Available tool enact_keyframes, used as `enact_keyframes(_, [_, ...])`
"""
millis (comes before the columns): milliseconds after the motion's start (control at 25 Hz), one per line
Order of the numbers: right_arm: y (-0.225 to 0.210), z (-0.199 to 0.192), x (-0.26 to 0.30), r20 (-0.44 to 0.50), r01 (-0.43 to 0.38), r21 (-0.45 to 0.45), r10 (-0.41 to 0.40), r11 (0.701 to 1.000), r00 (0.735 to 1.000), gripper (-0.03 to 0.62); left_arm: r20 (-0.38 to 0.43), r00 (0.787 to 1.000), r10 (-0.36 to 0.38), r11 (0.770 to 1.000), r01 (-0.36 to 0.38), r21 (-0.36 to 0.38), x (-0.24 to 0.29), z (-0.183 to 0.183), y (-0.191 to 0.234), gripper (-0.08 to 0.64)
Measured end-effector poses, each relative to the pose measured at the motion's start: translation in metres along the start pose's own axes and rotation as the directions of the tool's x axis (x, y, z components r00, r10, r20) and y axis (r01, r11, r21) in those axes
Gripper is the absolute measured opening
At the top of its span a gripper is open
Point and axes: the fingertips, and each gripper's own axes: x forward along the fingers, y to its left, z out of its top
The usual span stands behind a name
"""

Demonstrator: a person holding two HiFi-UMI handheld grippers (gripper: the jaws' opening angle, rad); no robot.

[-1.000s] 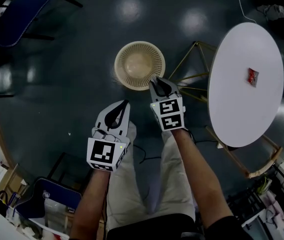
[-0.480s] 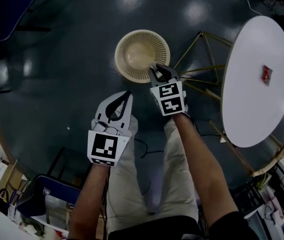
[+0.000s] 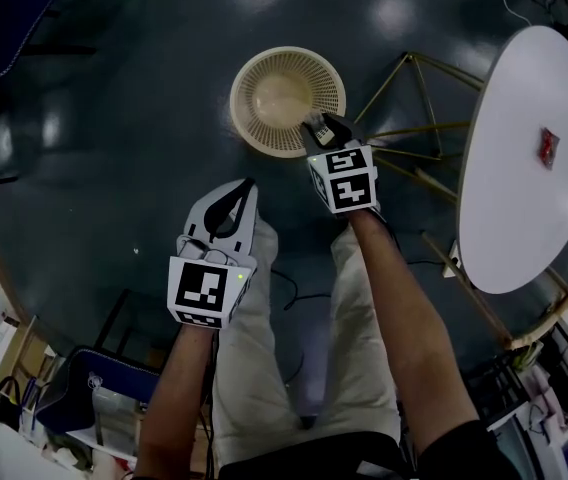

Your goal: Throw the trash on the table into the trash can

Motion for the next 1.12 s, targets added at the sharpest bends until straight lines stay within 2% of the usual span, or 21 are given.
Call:
enact_keyframes(480, [-0.003, 0.003, -0.011, 0.017, 0.024, -0.003, -0.024, 1.000, 1.000, 0.163, -0.004, 1.000, -0.013, 1.000, 0.013, -0.015, 0.002, 0.002, -0.002, 0.009])
enact_keyframes(760, [-0.002, 0.030, -0.039, 0.060, 0.031, -0.042, -0.028, 0.999, 0.998, 0.060, 0.014, 1.000, -0.011, 1.000, 0.010, 0.005, 0.001, 0.026, -0.011, 0.011])
enact_keyframes(1120, [0.015, 0.067, -0.095, 0.118, 0.000, -0.055, 0.007, 0.998, 0.993, 0.020, 0.052, 0.999, -0.007, 1.000, 0.006, 0.014, -0.014, 0.070, -0.026, 0.009])
